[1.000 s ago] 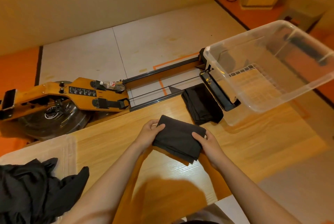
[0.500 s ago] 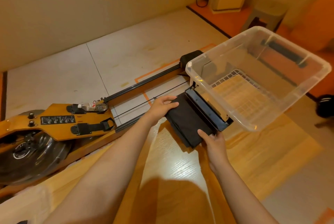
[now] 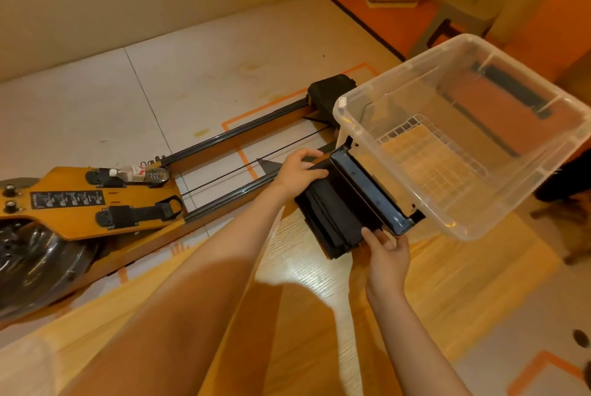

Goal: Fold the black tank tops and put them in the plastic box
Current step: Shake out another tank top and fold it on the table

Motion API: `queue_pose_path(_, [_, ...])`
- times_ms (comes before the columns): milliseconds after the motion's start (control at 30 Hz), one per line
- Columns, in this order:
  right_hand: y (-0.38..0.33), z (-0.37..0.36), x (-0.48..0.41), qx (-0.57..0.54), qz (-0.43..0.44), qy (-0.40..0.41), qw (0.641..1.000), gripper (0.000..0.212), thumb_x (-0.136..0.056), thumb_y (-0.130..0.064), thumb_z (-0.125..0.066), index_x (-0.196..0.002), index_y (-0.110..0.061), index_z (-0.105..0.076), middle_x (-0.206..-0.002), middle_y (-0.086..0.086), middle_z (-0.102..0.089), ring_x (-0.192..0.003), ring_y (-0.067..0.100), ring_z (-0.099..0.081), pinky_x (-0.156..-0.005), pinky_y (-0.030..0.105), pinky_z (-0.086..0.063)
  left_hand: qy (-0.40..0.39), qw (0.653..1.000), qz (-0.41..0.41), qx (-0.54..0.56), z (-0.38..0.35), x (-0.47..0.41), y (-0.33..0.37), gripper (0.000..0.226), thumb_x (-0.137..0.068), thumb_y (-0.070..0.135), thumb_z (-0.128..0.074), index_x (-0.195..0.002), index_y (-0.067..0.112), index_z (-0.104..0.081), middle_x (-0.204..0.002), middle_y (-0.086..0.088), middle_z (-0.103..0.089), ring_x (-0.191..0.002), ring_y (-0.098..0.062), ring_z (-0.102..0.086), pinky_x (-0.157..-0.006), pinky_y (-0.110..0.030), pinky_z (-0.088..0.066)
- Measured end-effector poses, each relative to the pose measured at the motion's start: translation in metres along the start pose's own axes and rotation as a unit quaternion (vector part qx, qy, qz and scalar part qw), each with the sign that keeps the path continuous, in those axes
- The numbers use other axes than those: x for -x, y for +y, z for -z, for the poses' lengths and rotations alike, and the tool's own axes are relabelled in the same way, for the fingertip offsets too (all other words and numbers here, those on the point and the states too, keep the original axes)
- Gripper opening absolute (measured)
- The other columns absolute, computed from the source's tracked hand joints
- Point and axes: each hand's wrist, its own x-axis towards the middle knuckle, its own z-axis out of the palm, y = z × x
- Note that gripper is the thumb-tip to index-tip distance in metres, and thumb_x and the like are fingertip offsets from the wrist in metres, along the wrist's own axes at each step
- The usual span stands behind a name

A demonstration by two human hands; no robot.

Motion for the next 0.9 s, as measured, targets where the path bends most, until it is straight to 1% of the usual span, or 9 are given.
queue_pose_path(67, [0.002, -0.002, -0.001, -0.004, -0.004, 0.005, 1.0, 0.08, -0.086, -0.007, -0.07, -0.15, -0.012, -0.023, -0.098, -0.007, -0.061, -0.108, 0.013, -0.055, -0.106, 0.035, -0.037, -0.004, 1.0, -0.013, -0.012, 0.001, -0.001, 0.001, 0.036, -0.083, 0.007, -0.072, -0.113, 0.022, -0.058, -0.122, -0.014, -0.063, -0.107, -0.026, -0.064, -0.089, -0.041, -0.056])
queue_pose_path(133, [0.006, -0.002, 0.001, 0.014, -0.014, 0.01, 1.0, 0.06, -0.085, -0.006, -0.07, -0.137, -0.012, -0.041, -0.11, 0.003, -0.063, -0.112, 0.017, -0.057, -0.101, 0.034, -0.044, -0.007, 0.999, -0.006, -0.034, 0.002, -0.001, -0.007, 0.036, -0.083, 0.007, -0.072, -0.111, 0.025, -0.057, -0.126, -0.011, -0.06, -0.111, -0.025, -0.061, -0.091, -0.04, -0.055])
queue_pose_path(233, [0.01, -0.002, 0.004, 0.024, -0.014, 0.018, 0.999, 0.032, -0.085, -0.004, -0.069, -0.109, -0.015, -0.051, -0.11, 0.009, -0.063, -0.102, 0.018, -0.061, -0.077, 0.02, -0.048, 0.001, 0.999, 0.026, -0.046, 0.006, 0.002, -0.02, 0.045, -0.086, 0.008, -0.069, -0.127, 0.013, -0.05, -0.108, 0.0, -0.059, -0.09, -0.011, -0.06, -0.069, -0.017, -0.051])
queue_pose_path(300, [0.009, -0.004, 0.004, 0.033, -0.008, 0.017, 0.999, 0.026, -0.086, -0.005, -0.068, -0.1, -0.019, -0.052, -0.102, 0.006, -0.062, -0.093, 0.013, -0.061, -0.076, 0.02, -0.048, 0.018, 0.998, 0.018, -0.062, 0.005, 0.003, -0.023, 0.046, -0.087, 0.01, -0.069, -0.128, 0.012, -0.049, -0.1, 0.003, -0.057, -0.088, -0.009, -0.057, -0.063, -0.013, -0.046])
queue_pose_path(433, [0.006, -0.004, 0.008, 0.033, -0.013, 0.009, 0.999, 0.027, -0.086, -0.002, -0.067, -0.095, -0.022, -0.051, -0.093, 0.009, -0.061, -0.089, 0.019, -0.062, -0.082, 0.03, -0.054, 0.032, 0.992, -0.032, -0.12, 0.001, 0.004, -0.022, 0.04, -0.087, 0.013, -0.069, -0.124, 0.015, -0.052, -0.109, -0.002, -0.057, -0.101, -0.015, -0.055, -0.077, -0.02, -0.046])
queue_pose_path(567, [0.007, 0.0, 0.019, 0.124, 0.052, -0.008, 0.991, 0.023, -0.087, -0.005, -0.066, -0.099, -0.019, -0.052, -0.093, 0.003, -0.057, -0.092, 0.022, -0.06, -0.073, 0.019, -0.048, 0.08, 0.973, -0.102, -0.189, -0.002, 0.011, -0.021, 0.039, -0.09, 0.017, -0.065, -0.127, 0.014, -0.051, -0.117, -0.002, -0.057, -0.111, -0.018, -0.053, -0.098, -0.031, -0.044])
queue_pose_path(633, [0.012, 0.006, 0.024, 0.268, 0.174, -0.015, 0.948, 0.021, -0.089, -0.009, -0.065, -0.105, -0.018, -0.054, -0.103, 0.002, -0.053, -0.103, 0.023, -0.054, -0.083, 0.023, -0.046, 0.142, 0.938, -0.164, -0.27, -0.004, 0.024, -0.023, 0.038, -0.095, 0.021, -0.058, -0.131, 0.013, -0.05, -0.129, -0.004, -0.053, -0.122, -0.018, -0.046, -0.103, -0.028, -0.037])
queue_pose_path(767, [0.026, 0.016, 0.021, 0.51, 0.407, -0.082, 0.753, 0.041, -0.093, -0.02, -0.053, -0.133, -0.013, -0.05, -0.139, 0.011, -0.043, -0.127, 0.022, -0.035, -0.107, 0.041, -0.03, 0.134, 0.854, -0.272, -0.424, -0.018, 0.058, -0.038, 0.045, -0.099, 0.026, -0.048, -0.142, 0.015, -0.042, -0.15, -0.003, -0.038, -0.141, -0.019, -0.028, -0.118, -0.036, -0.019])
queue_pose_path(900, [0.034, 0.015, 0.011, 0.632, 0.379, -0.159, 0.657, 0.061, -0.096, -0.047, -0.025, -0.152, -0.021, -0.023, -0.16, 0.004, -0.009, -0.146, 0.027, -0.011, -0.114, 0.048, -0.018, 0.01, 0.767, -0.27, -0.582, -0.027, 0.056, -0.054, 0.058, -0.102, 0.038, -0.035, -0.154, 0.021, -0.014, -0.162, 0.001, -0.004, -0.149, -0.016, 0.005, -0.121, -0.037, 0.005])
